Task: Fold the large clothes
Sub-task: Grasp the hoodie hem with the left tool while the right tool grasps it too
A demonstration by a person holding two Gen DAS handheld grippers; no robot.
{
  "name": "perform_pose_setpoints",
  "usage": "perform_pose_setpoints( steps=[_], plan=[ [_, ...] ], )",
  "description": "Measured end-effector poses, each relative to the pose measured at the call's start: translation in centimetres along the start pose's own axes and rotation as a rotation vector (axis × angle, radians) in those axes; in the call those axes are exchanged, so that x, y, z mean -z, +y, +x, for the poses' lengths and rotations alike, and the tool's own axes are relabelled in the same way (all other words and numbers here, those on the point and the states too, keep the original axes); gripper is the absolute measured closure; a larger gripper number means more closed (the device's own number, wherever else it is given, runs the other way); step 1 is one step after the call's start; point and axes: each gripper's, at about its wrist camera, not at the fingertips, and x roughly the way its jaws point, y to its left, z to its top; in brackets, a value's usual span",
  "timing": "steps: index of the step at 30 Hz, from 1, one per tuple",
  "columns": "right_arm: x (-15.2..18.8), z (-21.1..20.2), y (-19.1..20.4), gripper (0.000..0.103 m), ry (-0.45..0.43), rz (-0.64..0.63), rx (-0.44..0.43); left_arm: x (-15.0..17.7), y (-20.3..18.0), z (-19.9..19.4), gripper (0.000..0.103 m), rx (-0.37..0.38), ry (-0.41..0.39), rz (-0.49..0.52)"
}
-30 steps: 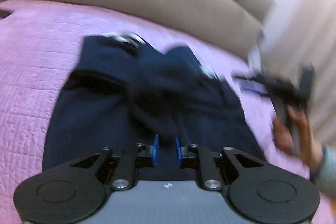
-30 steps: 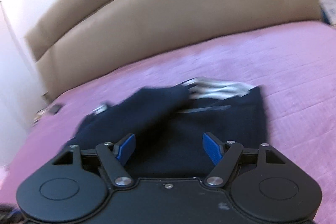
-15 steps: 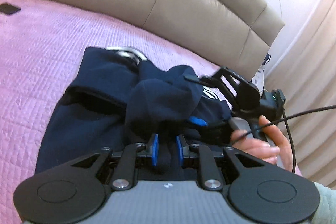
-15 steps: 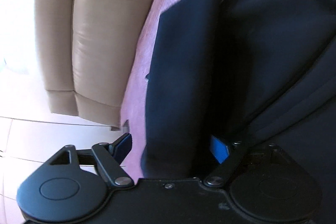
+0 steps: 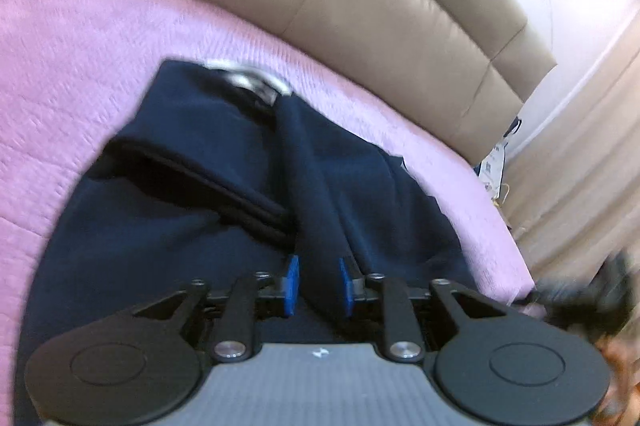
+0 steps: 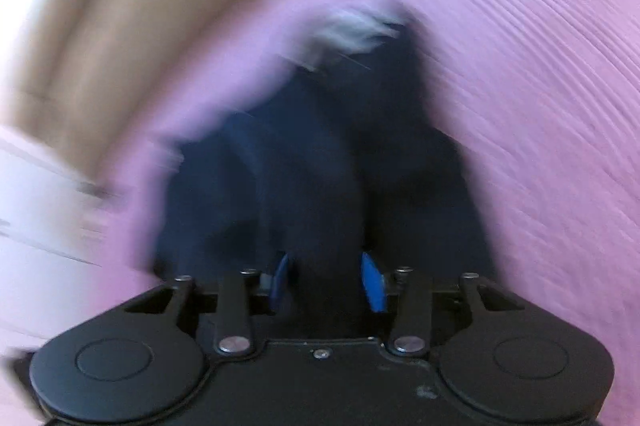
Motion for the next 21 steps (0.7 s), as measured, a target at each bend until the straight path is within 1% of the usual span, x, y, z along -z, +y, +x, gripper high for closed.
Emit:
perform_pose_setpoints(
  steps=[1, 2, 3, 4, 5, 6, 7, 9, 10, 11, 12, 13, 14, 15, 16, 17, 18, 19, 21],
  plan=[
    [0.3, 0.1, -1.4, 0.045, -0.007, 0.044, -0.053, 0.0, 0.2, 1.0, 0.066, 0.002, 0.020, -0.016],
    [0.5, -0.5, -2.2, 0.043, -0.033, 0.098, -0.105, 0.0, 0.3, 2.2, 0.059, 0.007, 0.051, -0.040],
    [0.6, -1.4, -2.7, 0.040, -0.059, 0.135, -0.158, -0.1, 0.5, 3.3, 0.048, 0.020, 0.082, -0.068],
    [0.7, -2.3, -2.6, 0.035, -0.098, 0.143, -0.213, -0.2, 0.7, 4.4, 0.043, 0.034, 0.106, -0.104],
    [0.5, -3.0, -1.8, 0.020, -0.147, 0.129, -0.243, -0.2, 0.9, 5.1, 0.040, 0.045, 0.112, -0.138],
    [0.3, -3.7, -1.3, 0.018, -0.174, 0.109, -0.242, -0.2, 1.2, 5.7, 0.039, 0.064, 0.108, -0.174],
    [0.2, -4.0, -0.5, 0.018, -0.178, 0.076, -0.231, -0.3, 1.4, 6.1, 0.038, 0.084, 0.106, -0.213],
    [-0.3, -3.6, 0.8, 0.018, -0.139, 0.010, -0.215, -0.4, 1.7, 7.2, 0.035, 0.112, 0.116, -0.303],
    [-0.5, -3.4, 1.5, 0.019, -0.130, -0.024, -0.202, -0.4, 1.7, 7.6, 0.034, 0.129, 0.124, -0.325],
    [-0.1, -2.6, 2.2, 0.020, -0.136, -0.057, -0.169, -0.4, 1.5, 8.0, 0.031, 0.132, 0.132, -0.331],
    [-0.1, -1.9, 2.9, 0.020, -0.144, -0.084, -0.114, -0.4, 1.1, 8.6, 0.033, 0.092, 0.145, -0.323],
    [-0.2, -1.0, 3.5, 0.020, -0.136, -0.088, -0.025, -0.3, 0.6, 9.3, 0.037, 0.034, 0.165, -0.305],
    [-0.1, 0.6, 3.4, 0.028, -0.109, -0.073, 0.044, -0.3, 0.1, 10.1, 0.066, -0.012, 0.179, -0.269],
    [0.0, 1.7, 3.0, 0.071, -0.069, -0.056, 0.073, -0.4, -0.3, 10.6, 0.096, -0.033, 0.185, -0.246],
    [-0.2, 2.4, 3.3, 0.083, -0.030, -0.036, 0.034, -0.7, -0.4, 10.7, 0.094, -0.008, 0.186, -0.245],
    [-0.6, 2.8, 4.0, 0.083, -0.033, -0.038, -0.018, -1.1, -0.3, 10.2, 0.094, 0.080, 0.149, -0.276],
    [-0.7, 1.8, 5.0, 0.083, -0.066, -0.064, -0.095, -1.6, -0.1, 8.9, 0.094, 0.201, 0.074, -0.317],
    [-0.8, 0.6, 5.6, 0.083, -0.113, -0.084, -0.184, -2.4, 0.1, 7.2, 0.094, 0.306, -0.016, -0.337],
    [-0.7, -2.4, 5.8, 0.083, -0.219, -0.088, -0.398, -4.0, 1.1, 4.0, 0.094, 0.457, -0.150, -0.355]
  ],
)
